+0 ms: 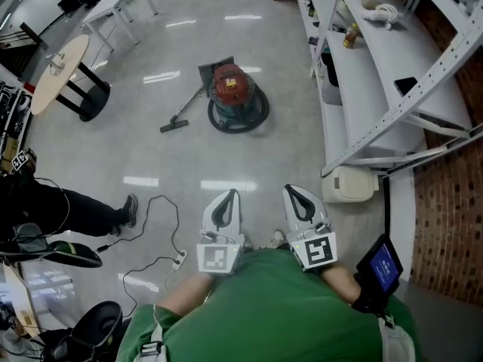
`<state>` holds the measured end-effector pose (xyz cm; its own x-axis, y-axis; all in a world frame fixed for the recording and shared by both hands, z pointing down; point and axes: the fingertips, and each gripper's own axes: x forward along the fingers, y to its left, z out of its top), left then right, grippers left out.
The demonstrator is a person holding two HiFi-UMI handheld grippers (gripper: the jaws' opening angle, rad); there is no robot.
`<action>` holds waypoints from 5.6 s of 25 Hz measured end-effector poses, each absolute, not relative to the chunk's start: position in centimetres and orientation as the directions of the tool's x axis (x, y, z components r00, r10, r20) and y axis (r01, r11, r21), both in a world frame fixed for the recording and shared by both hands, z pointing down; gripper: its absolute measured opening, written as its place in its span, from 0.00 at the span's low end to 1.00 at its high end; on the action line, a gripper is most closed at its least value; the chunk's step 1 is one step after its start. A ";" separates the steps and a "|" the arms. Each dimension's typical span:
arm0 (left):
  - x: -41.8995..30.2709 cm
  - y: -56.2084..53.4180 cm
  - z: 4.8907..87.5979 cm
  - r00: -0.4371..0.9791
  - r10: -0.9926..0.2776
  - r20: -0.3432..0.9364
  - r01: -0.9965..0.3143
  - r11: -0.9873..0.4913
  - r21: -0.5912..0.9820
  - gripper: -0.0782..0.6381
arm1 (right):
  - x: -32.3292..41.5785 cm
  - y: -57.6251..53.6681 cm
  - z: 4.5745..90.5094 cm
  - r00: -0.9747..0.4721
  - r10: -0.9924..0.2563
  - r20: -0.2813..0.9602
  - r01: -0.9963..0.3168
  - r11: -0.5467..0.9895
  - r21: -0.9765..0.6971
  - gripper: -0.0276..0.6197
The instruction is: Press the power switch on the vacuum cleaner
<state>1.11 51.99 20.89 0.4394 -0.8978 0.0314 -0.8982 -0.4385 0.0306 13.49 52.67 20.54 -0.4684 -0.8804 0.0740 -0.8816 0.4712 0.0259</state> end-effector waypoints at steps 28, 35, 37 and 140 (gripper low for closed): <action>-5.3 31.4 22.5 0.391 -0.920 0.030 -0.920 -0.390 0.023 0.12 | 7.9 32.2 22.1 -0.492 -0.864 0.109 -0.865 0.499 0.056 0.05; -9.7 25.5 22.6 0.407 -0.913 0.022 -0.913 -0.406 0.029 0.12 | 3.6 25.8 22.0 -0.469 -0.877 0.101 -0.876 0.477 0.076 0.05; -10.3 23.9 23.5 0.408 -0.913 0.028 -0.913 -0.407 0.033 0.12 | 3.0 24.0 22.7 -0.466 -0.879 0.100 -0.877 0.474 0.077 0.05; -10.7 -16.3 74.0 0.303 -0.763 0.570 -0.953 -0.262 0.155 0.12 | -1.5 -20.7 82.6 -0.567 -0.414 0.712 -0.563 0.826 0.032 0.05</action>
<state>-10.74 -16.30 73.99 0.3027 -0.7635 0.5705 -0.9526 -0.2616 0.1553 -1.53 -20.68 82.60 -0.5673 -0.4143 0.7117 -0.5628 0.8260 0.0323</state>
